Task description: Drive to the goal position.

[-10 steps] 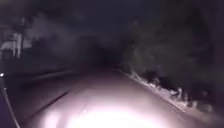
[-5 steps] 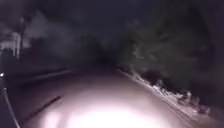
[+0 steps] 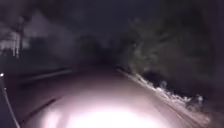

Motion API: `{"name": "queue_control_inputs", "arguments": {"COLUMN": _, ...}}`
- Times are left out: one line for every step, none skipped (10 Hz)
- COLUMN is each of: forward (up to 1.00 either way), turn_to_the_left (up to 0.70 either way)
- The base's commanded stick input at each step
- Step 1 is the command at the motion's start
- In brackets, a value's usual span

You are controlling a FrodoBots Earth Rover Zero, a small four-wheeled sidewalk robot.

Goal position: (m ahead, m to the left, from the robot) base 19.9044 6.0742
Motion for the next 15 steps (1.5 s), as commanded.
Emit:
{"name": "queue_control_inputs", "arguments": {"forward": 0.50, "turn_to_the_left": 0.48}}
{"name": "queue_control_inputs", "arguments": {"forward": 0.50, "turn_to_the_left": 0.00}}
{"name": "queue_control_inputs", "arguments": {"forward": 0.50, "turn_to_the_left": 0.00}}
{"name": "queue_control_inputs", "arguments": {"forward": 0.50, "turn_to_the_left": 0.00}}
{"name": "queue_control_inputs", "arguments": {"forward": 0.50, "turn_to_the_left": 0.00}}
{"name": "queue_control_inputs", "arguments": {"forward": 0.50, "turn_to_the_left": 0.00}}
{"name": "queue_control_inputs", "arguments": {"forward": 0.50, "turn_to_the_left": 0.00}}
{"name": "queue_control_inputs", "arguments": {"forward": 0.50, "turn_to_the_left": 0.00}}
{"name": "queue_control_inputs", "arguments": {"forward": 0.50, "turn_to_the_left": 0.01}}
{"name": "queue_control_inputs", "arguments": {"forward": 0.50, "turn_to_the_left": 0.03}}
{"name": "queue_control_inputs", "arguments": {"forward": 0.50, "turn_to_the_left": 0.00}}
{"name": "queue_control_inputs", "arguments": {"forward": 0.50, "turn_to_the_left": 0.00}}
{"name": "queue_control_inputs", "arguments": {"forward": 0.50, "turn_to_the_left": 0.00}}
{"name": "queue_control_inputs", "arguments": {"forward": 0.50, "turn_to_the_left": 0.02}}
{"name": "queue_control_inputs", "arguments": {"forward": 0.50, "turn_to_the_left": 0.06}}
